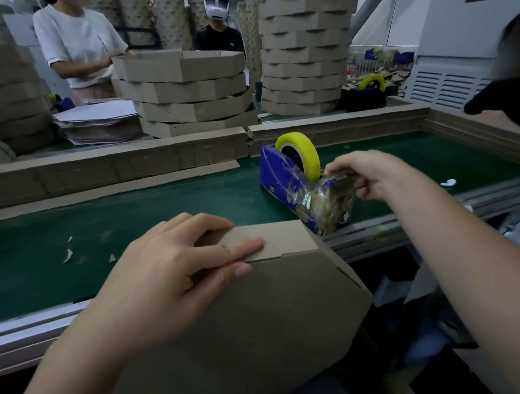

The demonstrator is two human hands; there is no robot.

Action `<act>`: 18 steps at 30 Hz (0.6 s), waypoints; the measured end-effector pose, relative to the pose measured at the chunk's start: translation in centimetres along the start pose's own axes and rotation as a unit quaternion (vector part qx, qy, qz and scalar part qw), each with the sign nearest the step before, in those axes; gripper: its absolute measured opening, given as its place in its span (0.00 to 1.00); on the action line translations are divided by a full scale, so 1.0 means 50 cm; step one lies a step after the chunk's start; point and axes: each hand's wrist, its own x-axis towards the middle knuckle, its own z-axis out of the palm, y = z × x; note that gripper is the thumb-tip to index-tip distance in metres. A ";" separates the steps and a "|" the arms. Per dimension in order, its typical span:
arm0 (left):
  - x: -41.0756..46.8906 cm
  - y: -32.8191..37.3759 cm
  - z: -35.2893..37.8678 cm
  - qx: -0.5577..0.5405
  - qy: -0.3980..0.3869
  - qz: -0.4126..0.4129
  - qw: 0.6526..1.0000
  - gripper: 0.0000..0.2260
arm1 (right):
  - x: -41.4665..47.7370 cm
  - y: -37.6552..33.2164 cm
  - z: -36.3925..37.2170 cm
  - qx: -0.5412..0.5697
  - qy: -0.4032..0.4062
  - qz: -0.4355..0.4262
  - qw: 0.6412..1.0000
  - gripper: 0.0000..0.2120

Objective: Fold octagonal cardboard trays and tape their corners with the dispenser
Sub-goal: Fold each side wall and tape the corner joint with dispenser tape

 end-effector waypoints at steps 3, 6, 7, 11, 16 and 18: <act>0.000 0.002 0.001 0.000 0.003 0.002 1.000 0.17 | 0.001 -0.020 -0.003 0.022 -0.010 0.014 1.000 0.14; -0.001 0.001 0.003 0.004 0.010 0.002 1.000 0.17 | -0.009 -0.026 -0.007 -0.005 -0.024 0.037 0.999 0.09; -0.002 0.001 0.004 0.004 0.012 0.002 1.000 0.17 | -0.012 -0.026 -0.008 -0.007 -0.032 0.043 0.999 0.08; 0.000 0.006 0.006 0.007 0.010 0.002 1.000 0.17 | -0.014 -0.027 -0.006 0.037 -0.023 0.067 0.997 0.07; 0.000 0.007 0.005 0.013 0.012 0.003 1.000 0.17 | -0.026 -0.036 -0.001 0.099 -0.010 0.074 0.992 0.05; -0.002 0.007 0.005 0.015 0.013 0.002 1.000 0.17 | -0.037 -0.029 0.003 0.140 -0.004 0.058 0.988 0.05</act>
